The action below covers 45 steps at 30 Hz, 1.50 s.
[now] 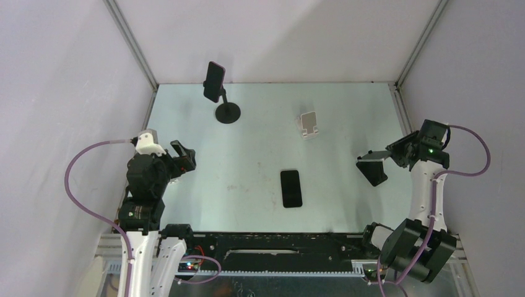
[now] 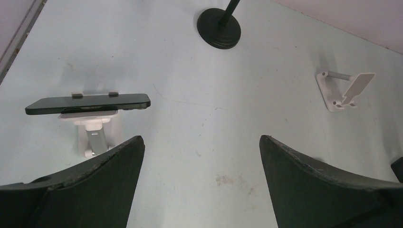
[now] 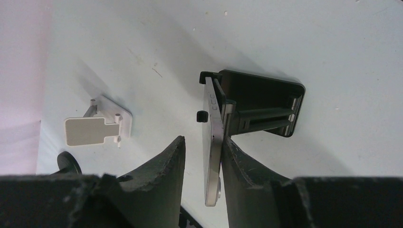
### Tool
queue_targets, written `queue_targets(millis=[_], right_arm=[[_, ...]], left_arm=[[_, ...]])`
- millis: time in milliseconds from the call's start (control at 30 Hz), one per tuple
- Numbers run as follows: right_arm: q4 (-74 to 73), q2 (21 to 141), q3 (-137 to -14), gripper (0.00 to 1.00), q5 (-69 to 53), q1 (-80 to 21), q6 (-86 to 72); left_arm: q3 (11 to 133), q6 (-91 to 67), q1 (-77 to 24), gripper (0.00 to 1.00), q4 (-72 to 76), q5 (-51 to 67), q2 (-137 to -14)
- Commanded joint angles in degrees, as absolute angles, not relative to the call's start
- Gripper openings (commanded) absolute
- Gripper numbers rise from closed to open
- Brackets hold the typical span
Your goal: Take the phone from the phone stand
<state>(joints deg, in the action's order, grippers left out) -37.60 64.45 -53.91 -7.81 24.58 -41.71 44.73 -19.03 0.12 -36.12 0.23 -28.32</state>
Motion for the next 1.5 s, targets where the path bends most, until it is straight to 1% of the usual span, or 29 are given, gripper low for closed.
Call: queue_targets(millis=[0, 167, 300, 367, 433, 533, 667, 700, 767, 967, 1167, 1300, 1467], right_arm=[[-35.47, 64.9, -53.04, 0.39, -9.2, 24.79, -42.09], [-35.05, 65.51, -52.06, 0.4, -9.92, 24.79, -41.93], [-34.83, 65.61, -51.69, 0.36, -10.02, 24.85, -41.92], [-34.56, 65.34, -51.68, 0.3, -10.09, 24.87, -42.06], [-34.21, 64.98, -51.68, 0.2, -10.41, 24.87, -42.17], [-33.38, 64.35, -51.68, 0.17, -11.16, 24.87, -42.14], [-32.27, 63.15, -51.87, 0.07, -12.56, 24.83, -41.81], [-32.19, 62.91, -52.0, 0.03, -12.74, 24.81, -41.76], [-32.41, 61.94, -52.63, 0.0, -12.89, 24.74, -41.68], [-33.97, 58.95, -56.2, 0.0, -11.38, 22.92, -40.85], [-34.57, 57.1, -60.61, 0.0, -8.01, 16.23, -38.43], [-32.94, 58.63, -62.7, 0.0, -7.95, 5.34, -34.25], [-28.31, 62.87, -63.42, 0.0, -13.37, -6.1, -30.17]], left_arm=[[44.82, -18.54, -0.18, 0.98, -34.78, 0.18, -27.86], [44.82, -18.54, -0.18, 0.98, -34.74, 0.18, -27.81], [44.75, -18.54, -0.18, 0.98, -34.78, -0.94, -27.69], [44.74, -18.54, -0.18, 0.98, -34.75, -1.23, -27.73], [44.81, -18.54, -0.18, 0.98, -34.74, -1.15, -27.84], [44.82, -18.54, -0.18, 0.98, -34.76, -1.06, -28.0], [44.76, -18.54, -0.18, 0.98, -34.75, -1.14, -28.01], [44.81, -18.54, -0.18, 0.98, -34.77, -1.14, -27.98], [44.82, -18.54, -0.18, 0.98, -34.68, -1.07, -28.11], [44.79, -18.54, -0.18, 0.98, -34.69, -0.8, -28.37], [44.8, -18.54, -0.18, 0.98, -34.6, -0.64, -28.6], [44.82, -18.54, -0.18, 0.98, -34.61, -0.46, -28.8], [44.78, -18.46, -0.18, 0.98, -34.6, -0.44, -28.7]])
